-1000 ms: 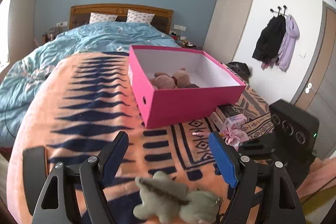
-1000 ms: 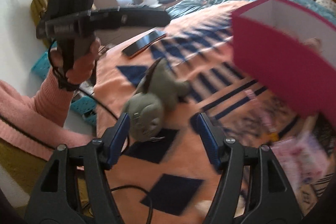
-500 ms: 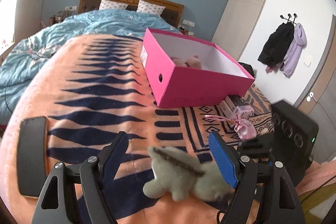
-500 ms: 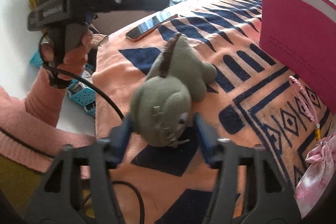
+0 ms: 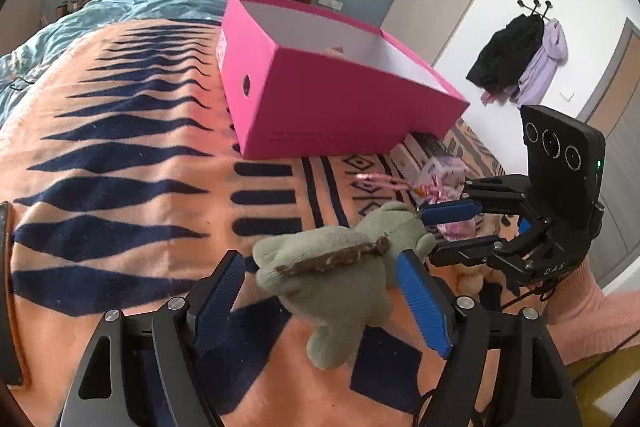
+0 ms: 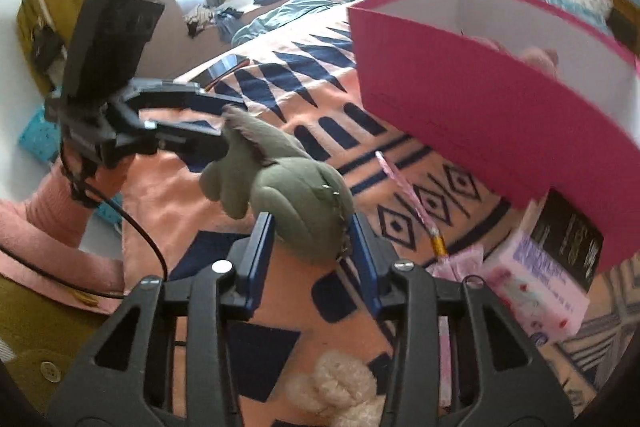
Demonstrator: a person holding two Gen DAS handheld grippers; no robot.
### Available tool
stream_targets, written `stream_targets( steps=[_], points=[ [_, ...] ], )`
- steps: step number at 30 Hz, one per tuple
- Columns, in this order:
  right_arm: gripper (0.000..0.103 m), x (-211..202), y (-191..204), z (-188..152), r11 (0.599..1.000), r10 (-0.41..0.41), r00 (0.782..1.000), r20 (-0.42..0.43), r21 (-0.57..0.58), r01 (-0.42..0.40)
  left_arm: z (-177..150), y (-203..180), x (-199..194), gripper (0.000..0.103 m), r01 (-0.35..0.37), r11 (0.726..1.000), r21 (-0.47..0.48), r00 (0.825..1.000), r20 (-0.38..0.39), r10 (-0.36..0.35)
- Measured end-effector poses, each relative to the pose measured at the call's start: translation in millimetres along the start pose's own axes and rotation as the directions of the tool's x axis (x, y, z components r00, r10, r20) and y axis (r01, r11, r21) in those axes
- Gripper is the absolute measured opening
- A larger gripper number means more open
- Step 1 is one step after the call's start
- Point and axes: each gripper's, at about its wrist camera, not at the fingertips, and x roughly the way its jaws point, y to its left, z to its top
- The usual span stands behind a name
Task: Organize objects
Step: 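Return the right gripper to the green plush dinosaur and grasp it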
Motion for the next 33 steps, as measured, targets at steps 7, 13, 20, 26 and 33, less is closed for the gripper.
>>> stream_targets(
  steps=[7, 13, 20, 26, 33],
  points=[
    [0.052, 2, 3, -4, 0.993, 0.065, 0.997, 0.047, 0.098, -0.069, -8, -9, 0, 0.069, -0.039, 0.999, 0.018, 0.999, -0.029, 0.039],
    [0.059, 14, 1, -4, 0.982, 0.070, 0.996, 0.064, 0.173, -0.080, -12, -16, -3, 0.069, -0.040, 0.999, 0.032, 0.998, -0.039, 0.041],
    [0.059, 8, 3, -2, 0.983, 0.057, 0.994, 0.091, 0.167, -0.072, -5, -31, -11, 0.069, -0.026, 0.997, 0.078, 1.000, -0.002, 0.026],
    [0.056, -13, 3, 4, 0.986, 0.038, 0.990, 0.138, 0.157, -0.059, 12, -51, -20, 0.068, 0.026, 0.991, 0.134, 0.998, 0.045, -0.033],
    [0.041, -32, 2, 17, 0.990, -0.023, 0.983, 0.185, 0.139, -0.003, 29, -66, -12, 0.062, -0.005, 0.982, 0.188, 0.999, 0.052, -0.005]
  ],
)
